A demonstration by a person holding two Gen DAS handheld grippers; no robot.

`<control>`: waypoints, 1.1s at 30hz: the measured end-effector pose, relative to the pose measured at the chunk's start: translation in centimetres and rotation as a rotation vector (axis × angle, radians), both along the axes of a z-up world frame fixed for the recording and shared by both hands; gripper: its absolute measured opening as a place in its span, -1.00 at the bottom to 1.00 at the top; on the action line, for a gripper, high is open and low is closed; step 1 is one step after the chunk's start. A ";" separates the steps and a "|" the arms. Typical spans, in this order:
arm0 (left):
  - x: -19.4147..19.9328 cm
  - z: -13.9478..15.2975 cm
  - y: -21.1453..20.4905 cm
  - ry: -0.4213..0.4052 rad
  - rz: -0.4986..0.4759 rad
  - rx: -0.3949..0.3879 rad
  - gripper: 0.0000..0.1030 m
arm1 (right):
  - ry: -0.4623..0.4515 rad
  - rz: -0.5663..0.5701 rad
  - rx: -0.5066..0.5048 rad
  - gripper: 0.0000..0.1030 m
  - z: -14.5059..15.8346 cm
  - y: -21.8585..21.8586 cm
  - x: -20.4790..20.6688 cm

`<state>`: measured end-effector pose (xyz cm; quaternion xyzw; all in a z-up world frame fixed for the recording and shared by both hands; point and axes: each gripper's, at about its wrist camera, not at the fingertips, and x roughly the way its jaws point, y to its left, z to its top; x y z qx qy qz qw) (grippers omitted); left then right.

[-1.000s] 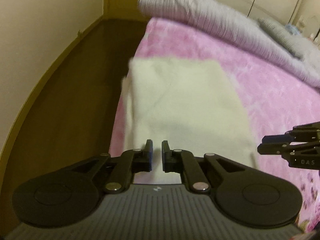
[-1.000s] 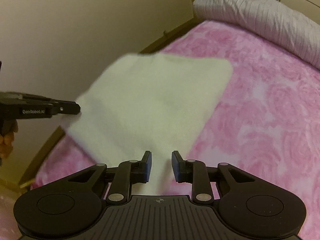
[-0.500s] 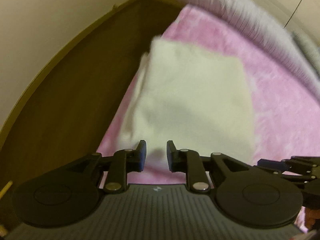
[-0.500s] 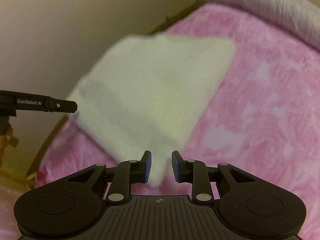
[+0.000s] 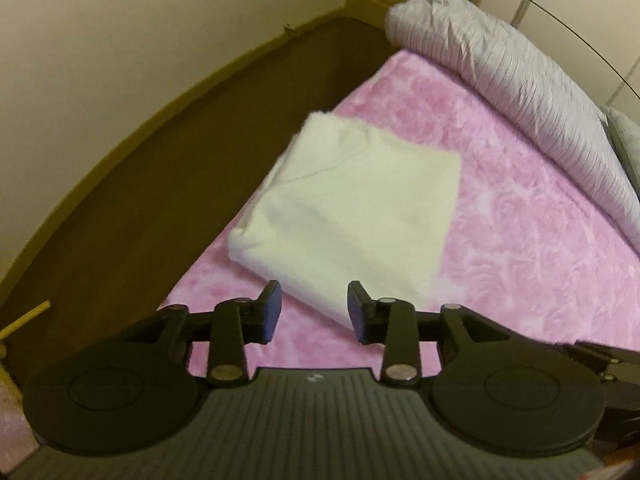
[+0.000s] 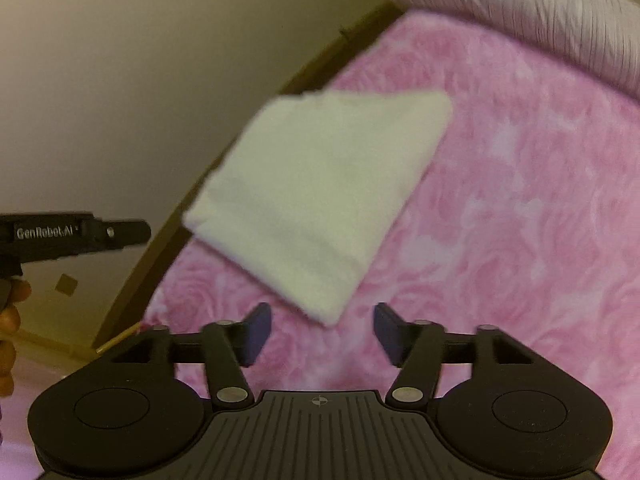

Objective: Fold clothes
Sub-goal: 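Lower the folded sweater onto the bed and open both grippers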

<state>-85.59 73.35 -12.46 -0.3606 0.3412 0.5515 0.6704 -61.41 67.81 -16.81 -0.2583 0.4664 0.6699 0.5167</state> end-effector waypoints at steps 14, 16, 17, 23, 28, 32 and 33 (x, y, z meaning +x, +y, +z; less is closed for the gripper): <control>11.6 9.3 -21.2 -0.019 0.327 0.134 -0.24 | -0.014 0.169 0.139 0.22 12.1 -11.3 10.9; 12.8 10.2 -23.7 -0.072 0.374 0.151 -0.21 | -0.022 0.180 0.164 0.22 13.4 -13.0 12.4; 13.4 10.5 -24.6 -0.082 0.390 0.144 -0.21 | -0.026 0.185 0.176 0.22 14.1 -13.8 13.2; 17.4 12.1 -28.7 0.014 0.382 0.136 -0.21 | -0.031 0.241 0.230 0.22 17.0 -17.0 15.4; 19.6 12.0 -29.9 0.054 0.386 0.142 -0.21 | -0.017 0.291 0.220 0.22 17.2 -18.4 16.2; 20.8 11.4 -29.9 0.104 0.382 0.120 -0.21 | -0.065 0.335 0.255 0.22 17.2 -18.9 16.2; 21.1 11.3 -29.9 0.120 0.379 0.116 -0.21 | -0.079 0.337 0.261 0.22 17.2 -19.0 16.2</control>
